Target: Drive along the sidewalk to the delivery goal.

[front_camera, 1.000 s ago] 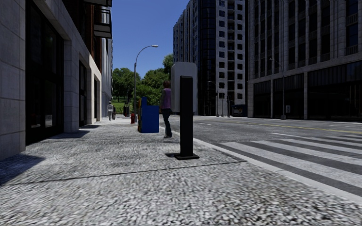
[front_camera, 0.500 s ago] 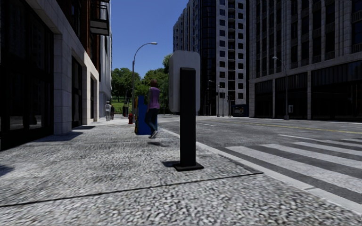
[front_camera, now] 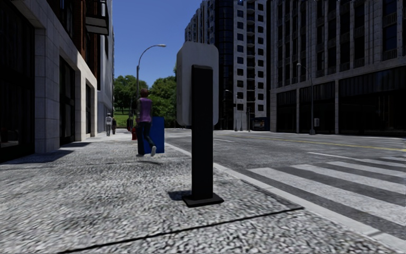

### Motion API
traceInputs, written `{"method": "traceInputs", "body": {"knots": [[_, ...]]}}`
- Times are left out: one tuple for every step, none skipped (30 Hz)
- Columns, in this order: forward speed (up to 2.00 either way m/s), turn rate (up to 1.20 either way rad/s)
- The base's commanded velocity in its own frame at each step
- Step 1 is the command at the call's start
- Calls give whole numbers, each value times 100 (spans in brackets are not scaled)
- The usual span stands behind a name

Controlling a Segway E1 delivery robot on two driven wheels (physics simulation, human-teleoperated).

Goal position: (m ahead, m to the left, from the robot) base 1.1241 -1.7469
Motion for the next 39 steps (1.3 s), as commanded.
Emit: {"method": "traceInputs", "body": {"knots": [[86,-34],[86,-37],[86,-37],[85,-40],[85,-48],[85,-48],[85,-55],[85,-58],[85,-59],[85,-59],[85,-59],[85,-59],[85,-59],[85,-59],[85,-59],[85,-59],[85,-59],[85,-59],[84,-59],[84,-59],[84,-59],[84,-59],[84,-59],[84,-59],[84,-59],[84,-59],[84,-59],[84,-59],[84,-59],[84,-59],[84,-59],[84,-59],[84,-59],[84,-59],[84,-59],[83,-59],[83,-59],[83,-59],[83,-59]]}}
